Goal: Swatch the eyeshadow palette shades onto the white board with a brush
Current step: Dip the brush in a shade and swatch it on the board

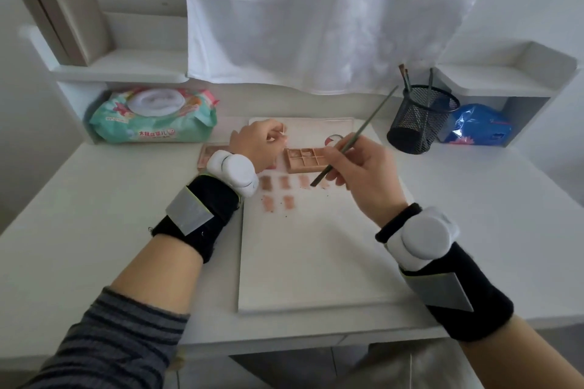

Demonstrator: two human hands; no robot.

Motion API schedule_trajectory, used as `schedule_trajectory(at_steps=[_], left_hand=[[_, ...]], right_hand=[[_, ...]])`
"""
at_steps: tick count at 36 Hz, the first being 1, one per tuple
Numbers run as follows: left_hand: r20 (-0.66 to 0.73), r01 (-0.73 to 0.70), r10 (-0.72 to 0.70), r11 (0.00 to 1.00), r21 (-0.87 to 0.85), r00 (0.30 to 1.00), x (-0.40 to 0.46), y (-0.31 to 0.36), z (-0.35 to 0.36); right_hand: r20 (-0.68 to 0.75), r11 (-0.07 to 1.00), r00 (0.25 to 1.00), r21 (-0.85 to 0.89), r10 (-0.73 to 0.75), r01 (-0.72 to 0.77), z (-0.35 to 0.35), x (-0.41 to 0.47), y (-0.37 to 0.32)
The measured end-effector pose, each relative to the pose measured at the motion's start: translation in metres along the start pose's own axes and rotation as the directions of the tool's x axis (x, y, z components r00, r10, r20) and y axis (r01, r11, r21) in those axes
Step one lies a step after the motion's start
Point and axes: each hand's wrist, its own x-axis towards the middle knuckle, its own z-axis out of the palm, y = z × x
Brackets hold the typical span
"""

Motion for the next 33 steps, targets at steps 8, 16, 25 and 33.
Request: schedule_trajectory(at_steps=[8, 16, 25, 33], left_hand=[[-0.056, -0.012, 0.014, 0.999, 0.041, 0.998, -0.006, 0.001, 0.003], [-0.092, -0.059, 0.056, 0.998, -0.025, 0.994, -0.006, -0.004, 0.006], [-0.112, -0.067, 0.069, 0.997, 0.026, 0.991, -0.006, -0.001, 0.006], [-0.104, -0.074, 0.074, 0.997, 0.002, 0.992, -0.007, -0.001, 0.004]], right_hand=[[-0.007, 1.0, 1.0, -0.022, -0.019, 0.018, 0.011, -0.011, 0.014], [0.01, 0.997, 0.998, -0.036, -0.067, 0.067, 0.013, -0.013, 0.02], [0.006, 0.99, 0.994, -0.087, -0.112, 0.112, 0.014, -0.015, 0.019], [0.005, 0.988, 0.993, -0.094, -0.122, 0.122, 0.015, -0.015, 0.018]])
